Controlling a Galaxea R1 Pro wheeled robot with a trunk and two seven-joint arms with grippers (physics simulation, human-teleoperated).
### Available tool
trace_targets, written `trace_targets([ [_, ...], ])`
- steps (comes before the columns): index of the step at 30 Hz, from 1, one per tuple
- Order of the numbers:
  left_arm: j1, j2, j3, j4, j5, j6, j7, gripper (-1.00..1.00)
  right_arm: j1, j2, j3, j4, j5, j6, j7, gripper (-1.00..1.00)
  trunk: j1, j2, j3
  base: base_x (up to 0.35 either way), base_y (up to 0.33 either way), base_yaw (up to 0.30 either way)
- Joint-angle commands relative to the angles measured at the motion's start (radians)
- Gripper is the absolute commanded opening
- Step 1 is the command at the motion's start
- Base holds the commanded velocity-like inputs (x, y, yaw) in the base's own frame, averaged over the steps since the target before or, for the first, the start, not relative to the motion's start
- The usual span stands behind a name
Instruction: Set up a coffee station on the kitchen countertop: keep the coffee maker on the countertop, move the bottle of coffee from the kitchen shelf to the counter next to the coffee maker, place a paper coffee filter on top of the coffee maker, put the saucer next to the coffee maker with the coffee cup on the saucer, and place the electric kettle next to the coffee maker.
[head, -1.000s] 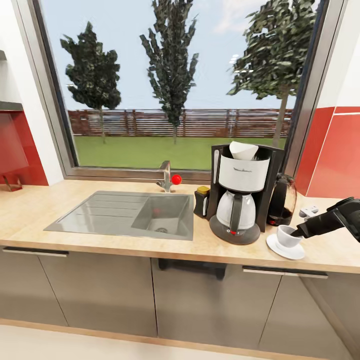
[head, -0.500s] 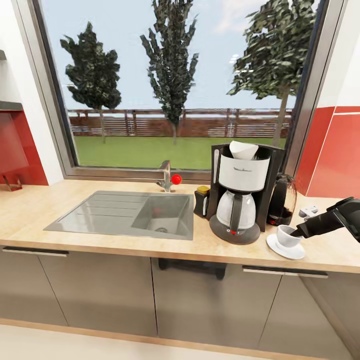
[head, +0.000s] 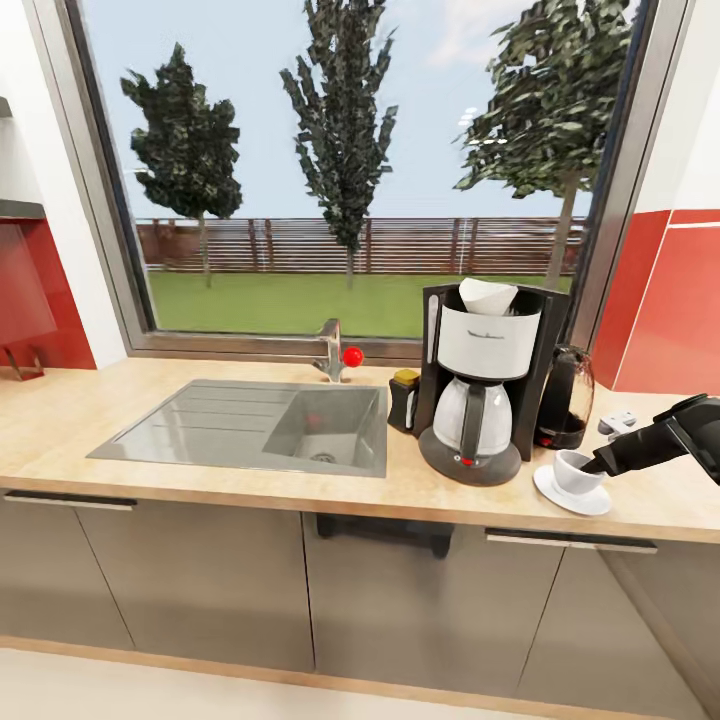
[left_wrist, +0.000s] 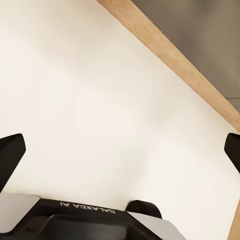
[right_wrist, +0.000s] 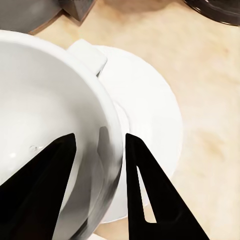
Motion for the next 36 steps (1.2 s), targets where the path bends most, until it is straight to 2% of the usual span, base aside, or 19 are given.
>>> trace_targets([
  [1, -0.001, 0.000, 0.005, 0.000, 0.006, 0.006, -0.006, 1.00, -0.001, -0.001, 0.002, -0.002, 0.007, 0.003, 0.008, -1.00, 0.000, -0.001, -0.001, 0.000, 0.000, 0.000],
  [33, -0.001, -0.001, 0.005, 0.000, 0.006, 0.005, -0.006, 1.00, -0.001, -0.001, 0.003, -0.002, 0.007, 0.003, 0.008, -1.00, 0.000, -0.001, -0.001, 0.003, -0.008, 0.000],
  [36, -0.001, -0.001, 0.004, 0.000, 0.006, 0.006, -0.006, 1.00, -0.001, -0.001, 0.002, -0.002, 0.007, 0.003, 0.008, -1.00, 0.011, -0.022, -0.011, 0.000, 0.000, 0.000],
])
